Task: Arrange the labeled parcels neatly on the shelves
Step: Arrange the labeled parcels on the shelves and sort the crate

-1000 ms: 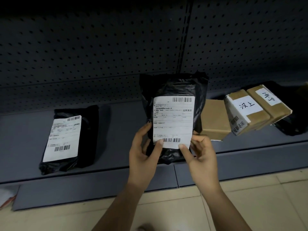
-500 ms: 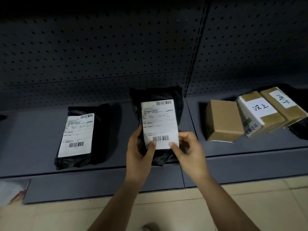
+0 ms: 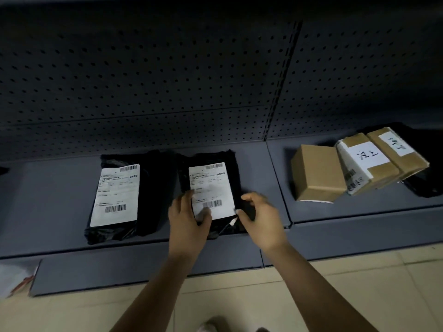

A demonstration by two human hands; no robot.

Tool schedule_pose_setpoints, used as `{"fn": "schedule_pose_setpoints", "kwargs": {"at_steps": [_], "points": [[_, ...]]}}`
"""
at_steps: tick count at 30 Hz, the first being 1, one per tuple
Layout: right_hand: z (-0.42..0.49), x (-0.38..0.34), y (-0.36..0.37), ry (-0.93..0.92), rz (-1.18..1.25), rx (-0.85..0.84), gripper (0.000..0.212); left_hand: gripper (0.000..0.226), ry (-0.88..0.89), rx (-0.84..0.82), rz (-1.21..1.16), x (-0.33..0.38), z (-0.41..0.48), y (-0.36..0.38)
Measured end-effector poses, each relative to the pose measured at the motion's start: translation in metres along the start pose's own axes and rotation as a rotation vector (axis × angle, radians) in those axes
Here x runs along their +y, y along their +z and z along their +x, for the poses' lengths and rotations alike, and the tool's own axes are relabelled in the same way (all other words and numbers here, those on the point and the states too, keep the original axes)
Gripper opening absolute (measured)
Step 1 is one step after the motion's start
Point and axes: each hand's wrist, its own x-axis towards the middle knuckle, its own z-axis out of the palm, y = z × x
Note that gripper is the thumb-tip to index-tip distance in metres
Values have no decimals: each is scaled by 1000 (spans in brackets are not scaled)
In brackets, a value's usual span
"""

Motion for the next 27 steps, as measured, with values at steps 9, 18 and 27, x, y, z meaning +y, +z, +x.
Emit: {"fn": "schedule_pose_setpoints", "kwargs": {"at_steps": [9,18,27], "points": [[-17,53,-105,21,-129,264,24,37,329,-221,-22,90,-13,55],[7,122,-163,119,-39,245,51,60,250,-326,-26,157,-2,138],[15,157,-151,81,137,140,66,81,151,-404,-39,163,-19,164]]}}
